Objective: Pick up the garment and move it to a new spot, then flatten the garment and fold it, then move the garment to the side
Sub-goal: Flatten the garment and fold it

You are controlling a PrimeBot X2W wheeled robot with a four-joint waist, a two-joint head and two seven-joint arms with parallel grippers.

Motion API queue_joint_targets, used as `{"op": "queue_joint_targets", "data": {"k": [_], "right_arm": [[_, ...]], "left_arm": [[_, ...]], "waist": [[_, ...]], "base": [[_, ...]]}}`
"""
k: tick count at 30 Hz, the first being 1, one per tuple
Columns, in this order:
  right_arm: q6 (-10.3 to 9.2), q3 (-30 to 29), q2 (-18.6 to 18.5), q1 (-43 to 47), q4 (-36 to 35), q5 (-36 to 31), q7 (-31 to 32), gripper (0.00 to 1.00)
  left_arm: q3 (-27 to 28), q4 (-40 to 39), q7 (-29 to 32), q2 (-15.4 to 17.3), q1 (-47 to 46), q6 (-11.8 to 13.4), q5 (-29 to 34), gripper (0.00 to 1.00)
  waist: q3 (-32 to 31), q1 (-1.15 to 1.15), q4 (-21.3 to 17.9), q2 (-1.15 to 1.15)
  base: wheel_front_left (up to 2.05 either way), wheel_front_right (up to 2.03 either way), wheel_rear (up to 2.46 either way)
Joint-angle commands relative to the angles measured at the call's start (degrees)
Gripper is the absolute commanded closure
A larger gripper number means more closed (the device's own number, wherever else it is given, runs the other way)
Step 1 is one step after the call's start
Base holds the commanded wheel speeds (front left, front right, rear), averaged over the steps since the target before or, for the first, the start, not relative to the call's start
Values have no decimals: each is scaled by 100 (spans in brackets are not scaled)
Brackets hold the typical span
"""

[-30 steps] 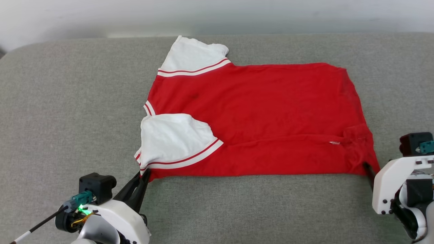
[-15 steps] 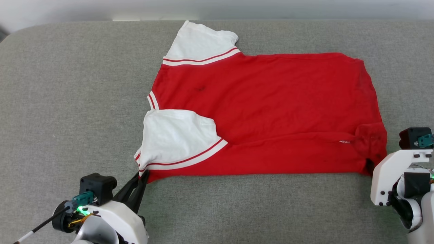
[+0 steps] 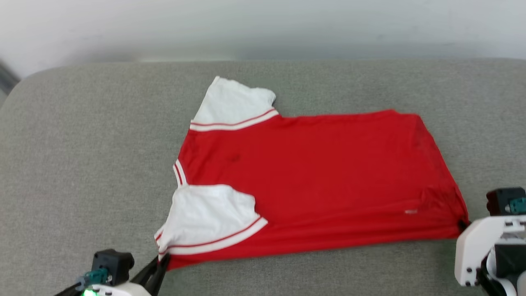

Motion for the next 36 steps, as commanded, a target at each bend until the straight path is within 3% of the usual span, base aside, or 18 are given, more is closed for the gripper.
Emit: {"op": "queue_joint_targets", "data": {"k": [1, 5, 10, 19, 20, 21, 22, 28, 36], "right_arm": [[-12, -82, 14, 231, -175, -69, 41, 100], [-12, -169, 126, 714, -673, -212, 157, 100], [-11, -225, 314, 1256, -1008, -114, 385, 100], [-11, -182, 322, 1341, -717, -7, 439, 100], [-11, -168, 337, 1305, -681, 24, 412, 95], [-11, -164, 347, 1259, -639, 67, 374, 34], [-10, -158, 351, 1223, -604, 103, 340, 0], [-10, -144, 294, 991, -687, 239, 17, 0], [-8, -171, 267, 653, -1261, 563, -921, 0]], "left_arm": [[34, -43, 43, 77, 171, 72, -25, 100], [-2, -154, 109, 187, 507, 137, -78, 100], [-158, -136, 179, 102, 786, 131, -176, 100], [-322, 371, 25, -105, 641, -94, -233, 98], [-317, 429, -21, -113, 611, -100, -201, 58], [-315, 471, -77, -122, 580, -117, -177, 13], [-321, 494, -138, -134, 538, -175, -168, 0], [-159, 480, -765, -217, 324, -439, -166, 0], [212, 386, -1823, -385, 59, -570, -37, 0]], "waist": [[-161, 0, -79, 0], [-240, 0, -105, 0], [-303, 0, -124, 0], [-305, 0, -183, 0], [-304, 0, -188, 0], [-305, 0, -193, 0], [-308, 0, -196, 0], [-375, 0, -224, 0], [-516, 0, -293, 0]], "base": [[0, 0, 0], [0, 0, 0], [0, 0, 0], [0, 0, 0], [0, 0, 0], [0, 0, 0], [0, 0, 0], [0, 0, 0], [0, 0, 0]]}}
